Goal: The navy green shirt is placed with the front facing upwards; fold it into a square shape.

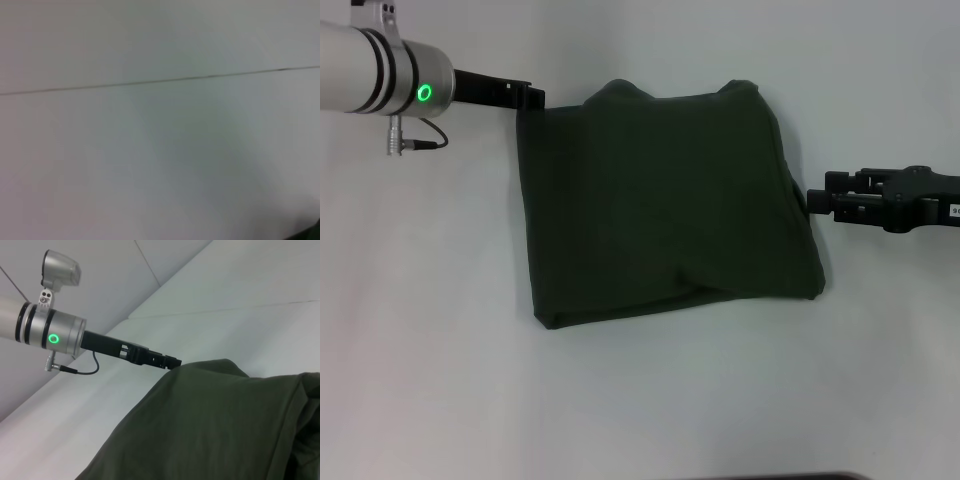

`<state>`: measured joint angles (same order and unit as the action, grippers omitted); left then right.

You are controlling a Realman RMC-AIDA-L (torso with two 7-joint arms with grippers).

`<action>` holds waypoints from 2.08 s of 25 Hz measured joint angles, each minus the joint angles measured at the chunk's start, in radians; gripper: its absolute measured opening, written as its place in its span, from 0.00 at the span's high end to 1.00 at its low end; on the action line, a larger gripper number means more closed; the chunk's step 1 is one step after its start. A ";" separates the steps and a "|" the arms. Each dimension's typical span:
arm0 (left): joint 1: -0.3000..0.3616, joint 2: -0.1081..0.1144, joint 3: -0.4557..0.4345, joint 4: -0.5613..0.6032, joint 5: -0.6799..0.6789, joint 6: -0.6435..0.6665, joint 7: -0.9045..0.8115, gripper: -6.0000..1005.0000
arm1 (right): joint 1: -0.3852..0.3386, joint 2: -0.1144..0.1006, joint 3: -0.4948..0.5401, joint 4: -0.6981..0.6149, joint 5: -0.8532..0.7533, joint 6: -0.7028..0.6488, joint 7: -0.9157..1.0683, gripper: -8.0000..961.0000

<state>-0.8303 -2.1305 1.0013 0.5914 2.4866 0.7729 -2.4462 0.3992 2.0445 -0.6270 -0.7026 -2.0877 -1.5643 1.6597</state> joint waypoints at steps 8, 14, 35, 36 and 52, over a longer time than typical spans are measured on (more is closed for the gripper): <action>-0.006 0.002 0.004 -0.014 0.000 -0.001 -0.002 0.59 | 0.003 0.000 -0.003 0.000 0.000 0.004 0.000 0.38; -0.009 0.002 0.013 -0.018 0.000 0.005 0.003 0.62 | 0.004 0.000 -0.003 0.000 0.000 0.004 0.000 0.38; -0.010 -0.002 0.026 0.025 0.026 0.023 -0.007 0.96 | 0.004 0.000 0.000 0.002 0.000 0.004 0.002 0.38; -0.008 -0.001 0.025 0.028 0.026 0.024 -0.011 0.96 | 0.005 0.000 -0.001 0.002 0.000 0.004 0.002 0.38; 0.058 0.002 0.021 0.099 0.024 0.034 -0.061 0.96 | 0.015 -0.001 -0.003 0.002 0.000 0.010 0.003 0.38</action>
<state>-0.7722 -2.1288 1.0227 0.6906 2.5104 0.8068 -2.5076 0.4139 2.0432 -0.6305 -0.7009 -2.0877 -1.5538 1.6627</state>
